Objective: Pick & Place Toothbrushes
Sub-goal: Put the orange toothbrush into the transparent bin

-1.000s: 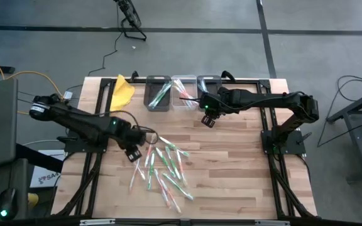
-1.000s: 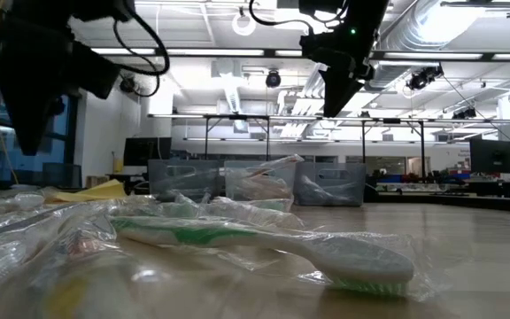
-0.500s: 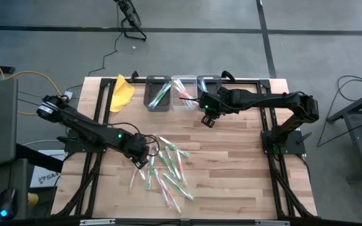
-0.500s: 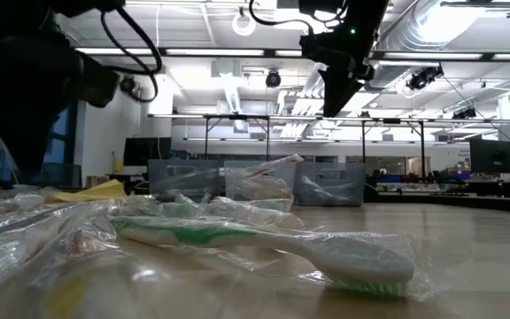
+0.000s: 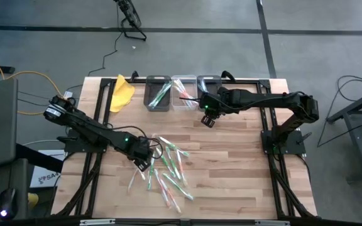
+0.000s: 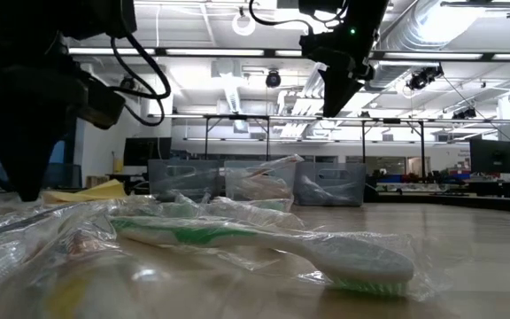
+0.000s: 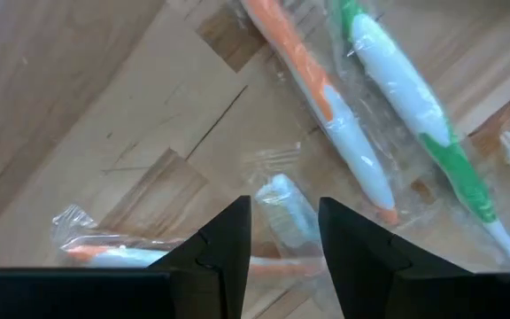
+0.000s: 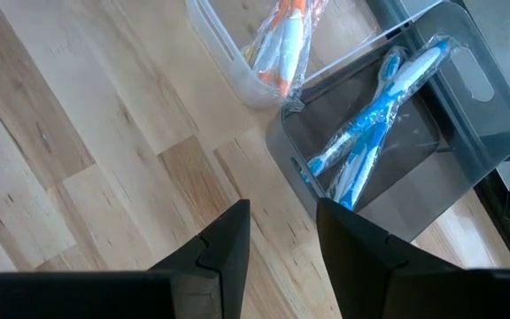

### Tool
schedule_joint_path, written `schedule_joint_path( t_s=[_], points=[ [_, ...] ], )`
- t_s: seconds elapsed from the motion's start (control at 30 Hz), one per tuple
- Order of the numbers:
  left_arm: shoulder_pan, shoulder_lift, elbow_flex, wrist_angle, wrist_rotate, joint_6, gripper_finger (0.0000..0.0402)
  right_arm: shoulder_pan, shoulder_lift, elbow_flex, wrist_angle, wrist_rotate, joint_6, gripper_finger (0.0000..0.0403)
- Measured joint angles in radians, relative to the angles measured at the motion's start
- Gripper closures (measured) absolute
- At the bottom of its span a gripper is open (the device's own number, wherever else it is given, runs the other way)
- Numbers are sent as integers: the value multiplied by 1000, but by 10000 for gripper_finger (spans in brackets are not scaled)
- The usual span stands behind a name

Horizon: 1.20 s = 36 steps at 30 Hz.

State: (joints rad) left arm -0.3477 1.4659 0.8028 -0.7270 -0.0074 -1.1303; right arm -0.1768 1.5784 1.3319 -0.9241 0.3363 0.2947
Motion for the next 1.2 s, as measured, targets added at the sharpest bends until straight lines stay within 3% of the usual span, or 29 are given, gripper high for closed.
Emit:
schedule_joint_path(
  t_s=[0.73,1.07,1.2],
  points=[
    [0,49,0,87,56,65,270,0,0,0,0,-7,8,278],
    [0,73,2,89,87,113,208,0,0,0,-3,-21,14,278],
    [0,73,1,65,93,133,234,0,0,0,-2,-21,14,278]
  ],
)
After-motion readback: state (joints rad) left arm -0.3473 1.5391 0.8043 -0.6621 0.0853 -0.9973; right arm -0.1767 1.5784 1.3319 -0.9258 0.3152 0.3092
